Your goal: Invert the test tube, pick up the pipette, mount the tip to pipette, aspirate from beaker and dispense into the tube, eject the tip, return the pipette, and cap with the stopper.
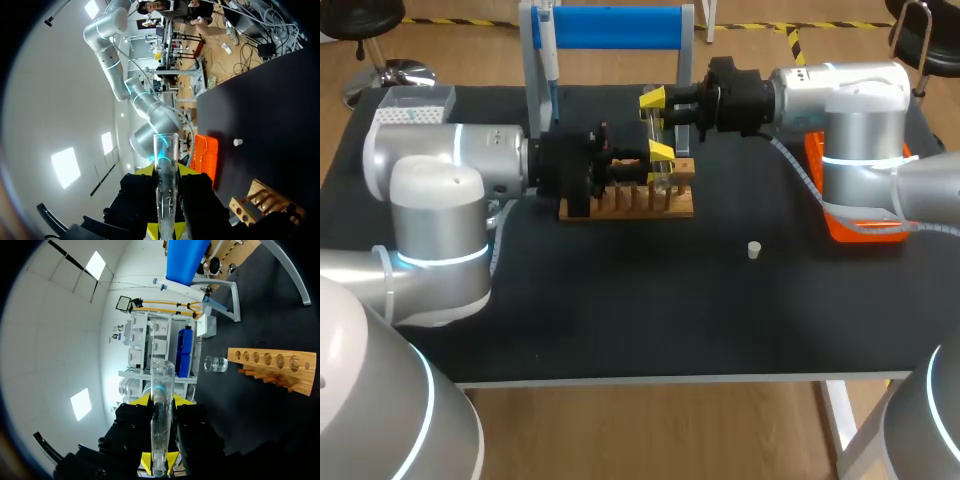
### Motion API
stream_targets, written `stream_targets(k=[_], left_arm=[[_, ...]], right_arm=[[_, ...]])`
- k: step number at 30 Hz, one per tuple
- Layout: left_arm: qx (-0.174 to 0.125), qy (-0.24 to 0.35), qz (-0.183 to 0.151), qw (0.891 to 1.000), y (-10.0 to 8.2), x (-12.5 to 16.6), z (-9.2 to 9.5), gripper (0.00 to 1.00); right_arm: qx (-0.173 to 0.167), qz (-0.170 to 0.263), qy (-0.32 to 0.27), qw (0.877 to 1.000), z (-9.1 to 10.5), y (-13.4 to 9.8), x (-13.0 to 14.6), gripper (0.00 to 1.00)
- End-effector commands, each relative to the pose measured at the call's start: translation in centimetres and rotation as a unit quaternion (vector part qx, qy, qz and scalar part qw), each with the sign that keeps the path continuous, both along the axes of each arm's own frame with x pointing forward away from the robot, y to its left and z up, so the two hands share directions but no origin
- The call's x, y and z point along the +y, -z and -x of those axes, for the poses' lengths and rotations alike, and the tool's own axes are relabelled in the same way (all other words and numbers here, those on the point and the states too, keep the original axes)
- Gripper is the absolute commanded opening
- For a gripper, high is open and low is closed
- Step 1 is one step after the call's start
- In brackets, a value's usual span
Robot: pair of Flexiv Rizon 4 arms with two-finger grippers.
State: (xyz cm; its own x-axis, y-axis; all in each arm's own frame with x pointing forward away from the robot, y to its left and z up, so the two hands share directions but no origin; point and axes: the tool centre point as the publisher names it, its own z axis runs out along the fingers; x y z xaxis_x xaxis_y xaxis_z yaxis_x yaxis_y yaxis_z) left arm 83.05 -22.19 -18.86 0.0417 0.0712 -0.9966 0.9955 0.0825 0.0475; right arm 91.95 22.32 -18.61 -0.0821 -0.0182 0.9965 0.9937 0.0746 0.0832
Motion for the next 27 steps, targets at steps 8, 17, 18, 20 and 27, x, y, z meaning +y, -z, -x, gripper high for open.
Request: stream_targets(k=[8,17,18,20,27], left_arm=[[0.009,-0.022,-0.004,1.000,-0.1,0.0,0.2,0.00],[0.009,-0.022,-0.004,1.000,-0.1,0.0,0.2,0.00],[0.009,-0.022,-0.004,1.000,-0.1,0.0,0.2,0.00],[0.009,-0.022,-0.004,1.000,-0.1,0.0,0.2,0.00],[0.009,-0.022,-0.004,1.000,-0.1,0.0,0.2,0.00]], right_arm=[[-0.001,0.001,-0.001,1.000,0.2,0.1,0.0,0.26],[-0.001,0.001,-0.001,1.000,0.2,0.1,0.0,1.00],[-0.001,0.001,-0.001,1.000,0.2,0.1,0.0,1.00],[-0.001,0.001,-0.001,1.000,0.2,0.1,0.0,1.00],[-0.048,0.020,0.003,0.999,0.7,0.0,-1.1,1.00]])
